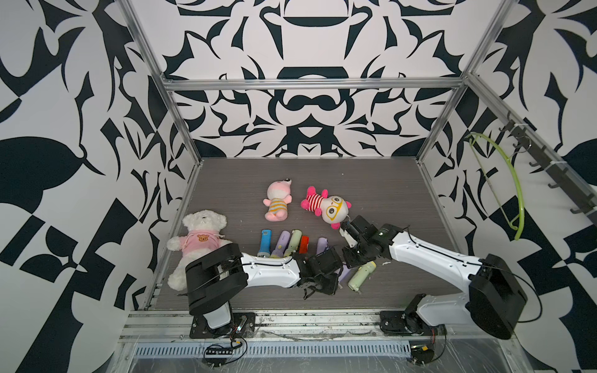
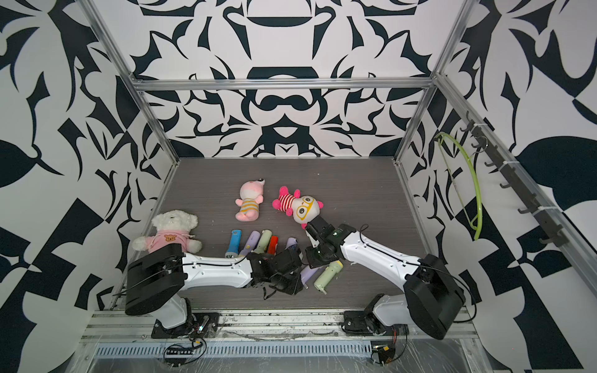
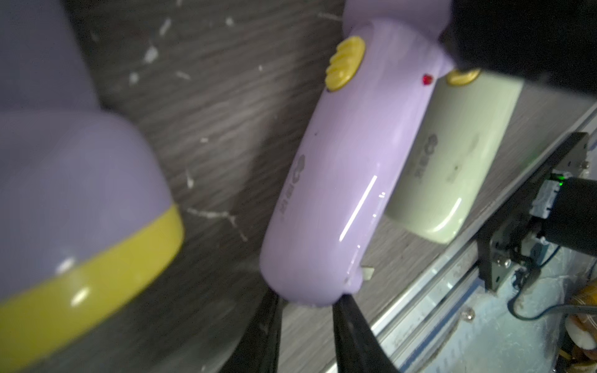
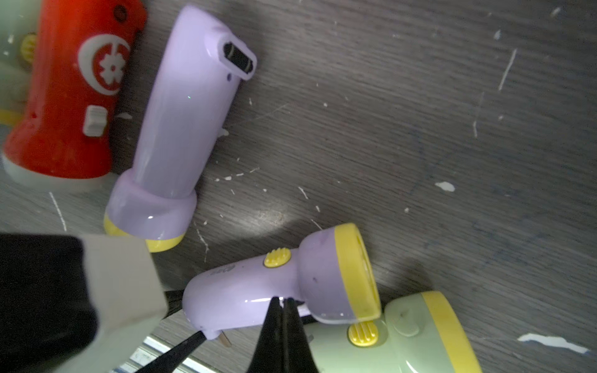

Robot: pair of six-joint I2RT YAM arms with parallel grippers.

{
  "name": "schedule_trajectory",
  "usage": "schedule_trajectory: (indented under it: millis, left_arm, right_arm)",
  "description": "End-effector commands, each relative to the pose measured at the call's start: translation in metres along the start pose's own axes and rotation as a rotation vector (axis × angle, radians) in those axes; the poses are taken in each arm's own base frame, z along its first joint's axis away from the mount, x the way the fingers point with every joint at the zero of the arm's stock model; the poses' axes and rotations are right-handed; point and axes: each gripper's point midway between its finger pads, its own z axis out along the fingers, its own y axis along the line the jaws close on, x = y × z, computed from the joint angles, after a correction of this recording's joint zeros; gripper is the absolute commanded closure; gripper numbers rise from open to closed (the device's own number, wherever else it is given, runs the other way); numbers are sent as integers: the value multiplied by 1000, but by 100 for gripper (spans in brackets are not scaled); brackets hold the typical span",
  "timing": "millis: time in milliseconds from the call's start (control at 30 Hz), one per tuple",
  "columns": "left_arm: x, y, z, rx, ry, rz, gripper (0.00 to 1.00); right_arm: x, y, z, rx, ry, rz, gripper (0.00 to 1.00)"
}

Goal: Close the plug at the bottom of the flashlight
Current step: Move the flashlight at the center of the board.

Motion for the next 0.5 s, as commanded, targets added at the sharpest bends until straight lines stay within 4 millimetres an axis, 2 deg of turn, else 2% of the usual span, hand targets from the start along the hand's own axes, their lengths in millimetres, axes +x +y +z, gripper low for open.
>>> schedule_trajectory:
  millis: [0, 167, 333, 467]
  left_arm:
    - [-17, -15, 7, 50, 8, 43, 68]
    - [-42, -24, 20, 111, 41, 46, 72]
    - [-70, -16, 26, 125, 23, 42, 72]
    - [-97, -22, 24, 155, -6, 60, 72]
  right_arm:
    - [-13, -4, -5, 34, -60, 0, 100]
    - [-18, -33, -8, 52, -82, 92, 100]
    - [-18, -64, -14, 64, -98, 180, 100]
    - [-23, -72, -27, 76, -150, 215, 100]
